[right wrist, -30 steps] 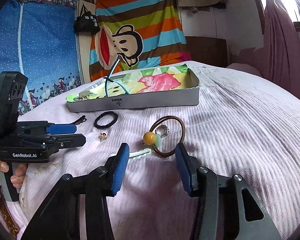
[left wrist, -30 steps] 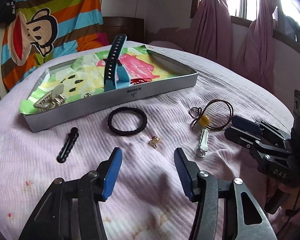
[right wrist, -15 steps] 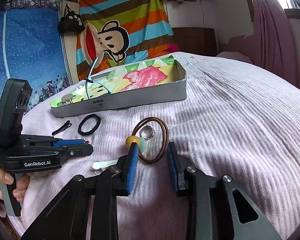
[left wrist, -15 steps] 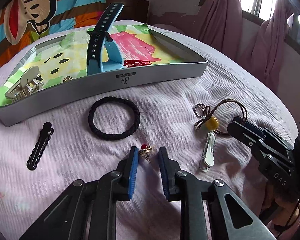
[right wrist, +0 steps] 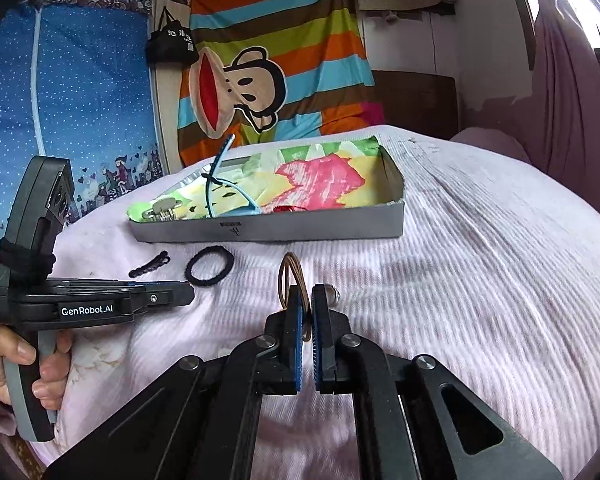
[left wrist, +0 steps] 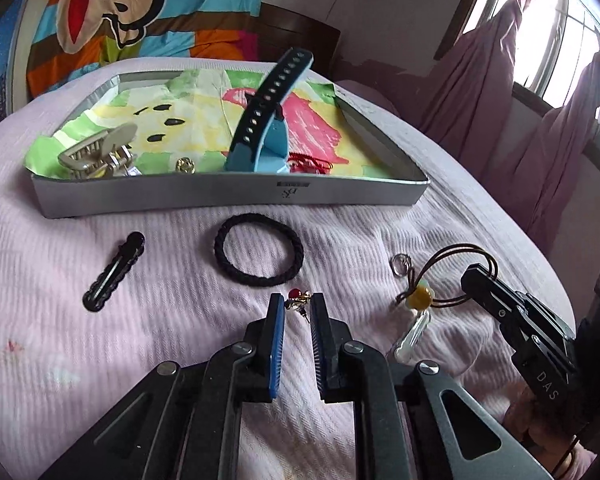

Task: Organize jewelry
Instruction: 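Grasp the beaded brown hair band with right tool while left grasps red stud, then drop the hair band in the tray with right tool while left drops red stud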

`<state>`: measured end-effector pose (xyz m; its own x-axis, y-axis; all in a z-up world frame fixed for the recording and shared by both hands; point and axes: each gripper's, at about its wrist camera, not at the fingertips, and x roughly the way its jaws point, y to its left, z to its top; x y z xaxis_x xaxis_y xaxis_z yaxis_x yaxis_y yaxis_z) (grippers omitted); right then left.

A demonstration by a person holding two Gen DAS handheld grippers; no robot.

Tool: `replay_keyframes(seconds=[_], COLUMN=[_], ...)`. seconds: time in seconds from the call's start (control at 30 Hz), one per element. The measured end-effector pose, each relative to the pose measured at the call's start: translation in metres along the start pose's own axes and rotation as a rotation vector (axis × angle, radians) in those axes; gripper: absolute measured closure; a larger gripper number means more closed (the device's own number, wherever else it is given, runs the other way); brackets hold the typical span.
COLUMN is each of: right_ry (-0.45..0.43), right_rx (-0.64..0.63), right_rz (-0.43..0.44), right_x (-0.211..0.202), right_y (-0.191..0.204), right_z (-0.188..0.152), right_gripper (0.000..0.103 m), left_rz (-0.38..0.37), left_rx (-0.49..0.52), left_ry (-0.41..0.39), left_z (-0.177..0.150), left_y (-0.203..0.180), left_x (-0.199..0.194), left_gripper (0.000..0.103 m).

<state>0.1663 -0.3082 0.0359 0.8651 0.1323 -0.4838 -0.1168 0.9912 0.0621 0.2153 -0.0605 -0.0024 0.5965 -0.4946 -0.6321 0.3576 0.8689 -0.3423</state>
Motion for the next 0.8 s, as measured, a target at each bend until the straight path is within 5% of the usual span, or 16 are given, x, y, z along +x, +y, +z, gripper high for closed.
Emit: replay_keyframes(seconds=[0.43,0.63,0.8], right_ry=[-0.037,0.044,0.133], right_rx=[-0.067,-0.047,-0.037], right_rz=[0.072,0.1,0.096], right_x=[0.033,0.103,0.16], right_y=[0.001,0.005,0.012], right_z=[0.116,0.156,0.153], right_gripper=[0.099,0.099,0.099], left_rz=[0.102,0.134,0.136], left_rx=[-0.042,-0.096,-0.133], left_ry=[-0.197,-0.125,-0.049], left_z=[0.094,0.139,0.158], left_y=[0.033,0.063,0.079], left_x=[-0.028,0.013,0.047], left_gripper=[0.09,0.09,0.09])
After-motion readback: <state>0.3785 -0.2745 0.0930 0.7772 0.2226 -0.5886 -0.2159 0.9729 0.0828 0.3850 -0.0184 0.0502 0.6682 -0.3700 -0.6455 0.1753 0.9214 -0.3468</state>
